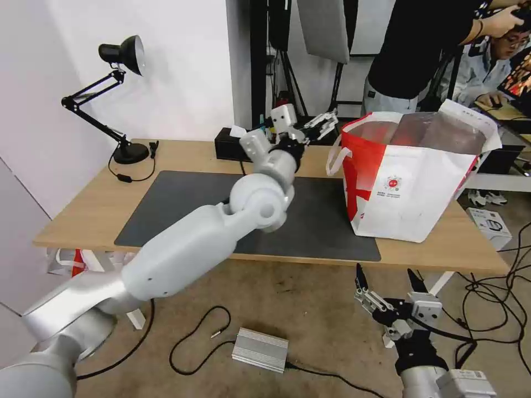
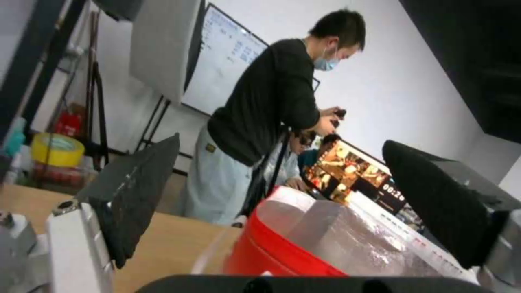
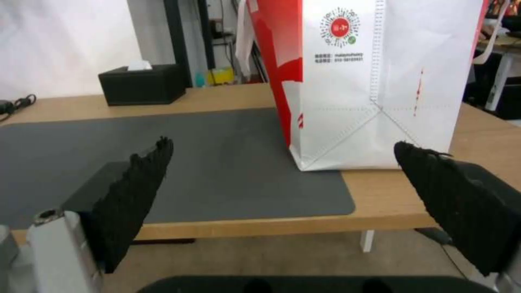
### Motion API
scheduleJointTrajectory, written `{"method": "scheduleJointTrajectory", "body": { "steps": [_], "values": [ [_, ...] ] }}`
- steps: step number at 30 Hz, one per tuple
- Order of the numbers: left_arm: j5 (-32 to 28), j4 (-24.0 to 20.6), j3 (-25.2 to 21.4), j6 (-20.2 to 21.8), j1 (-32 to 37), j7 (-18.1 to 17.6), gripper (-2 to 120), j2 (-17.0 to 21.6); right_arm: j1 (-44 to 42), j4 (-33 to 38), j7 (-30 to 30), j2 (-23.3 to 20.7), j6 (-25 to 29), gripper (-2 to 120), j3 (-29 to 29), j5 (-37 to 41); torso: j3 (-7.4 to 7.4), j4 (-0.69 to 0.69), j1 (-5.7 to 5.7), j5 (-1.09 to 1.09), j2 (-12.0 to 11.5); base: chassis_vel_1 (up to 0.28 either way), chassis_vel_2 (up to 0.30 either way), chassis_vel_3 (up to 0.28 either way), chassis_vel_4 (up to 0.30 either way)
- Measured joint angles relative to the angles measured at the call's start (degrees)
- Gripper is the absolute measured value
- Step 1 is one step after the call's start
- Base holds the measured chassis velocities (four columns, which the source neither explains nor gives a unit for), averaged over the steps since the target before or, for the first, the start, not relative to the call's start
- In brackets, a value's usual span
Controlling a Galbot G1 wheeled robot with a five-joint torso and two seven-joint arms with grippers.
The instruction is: Pick up the trash from the table and place it into the takeout bag.
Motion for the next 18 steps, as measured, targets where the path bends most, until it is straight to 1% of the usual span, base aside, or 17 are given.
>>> {"method": "scheduleJointTrajectory", "body": {
  "steps": [1,4,5,9,10,11,14,15,18],
  "values": [
    [0.0,0.0,0.0,0.0,0.0,0.0,100,0.0,0.0,0.0,0.0,0.0,0.0,100,0.0,0.0,0.0,0.0,0.0,0.0,0.0,0.0,0.0,0.0,0.0],
    [3.3,-3.0,-0.9,-0.6,2.6,1.2,100,3.4,0.0,0.0,0.0,0.0,0.0,100,0.0,0.0,0.0,0.0,0.0,-0.01,0.0,0.0,0.0,0.0,0.0],
    [3.3,-3.0,-0.9,-0.6,2.6,1.2,100,3.4,0.0,0.0,0.0,0.0,0.0,100,0.0,0.0,0.0,0.0,0.0,-0.01,0.0,0.0,0.0,0.0,0.0],
    [9.6,-8.6,-3.4,-1.2,8.4,4.4,100,9.8,0.0,0.0,0.0,0.0,0.0,100,0.0,0.0,0.0,0.01,0.0,-0.01,0.0,0.0,0.0,0.0,0.0],
    [9.6,-8.6,-3.4,-1.2,8.4,4.4,100,9.8,0.0,0.0,0.0,0.0,0.0,100,0.0,0.0,0.0,0.01,0.0,-0.01,0.0,0.0,0.0,0.0,0.0],
    [10.1,-10.2,-4.6,-1.2,10.4,5.0,100,11.4,0.0,0.0,0.0,0.0,0.0,100,0.0,0.0,0.0,0.02,-0.01,-0.02,0.0,0.0,0.0,0.0,0.0],
    [10.6,-13.2,-7.7,-1.2,14.7,6.3,100,14.9,0.0,0.0,0.0,0.0,0.0,100,0.0,0.0,0.0,0.01,-0.01,-0.01,0.0,0.0,0.0,0.0,0.0],
    [10.6,-13.2,-7.7,-1.2,14.7,6.3,100,14.9,0.0,0.0,0.0,0.0,0.0,100,0.0,0.0,0.0,0.01,-0.01,-0.01,0.0,0.0,0.0,0.0,0.0],
    [11.0,-15.8,-11.1,-1.2,19.0,6.8,100,17.0,0.0,0.0,0.0,0.0,0.0,100,0.0,0.0,0.0,0.01,0.0,0.0,0.0,0.0,0.0,0.0,0.0]
  ]
}}
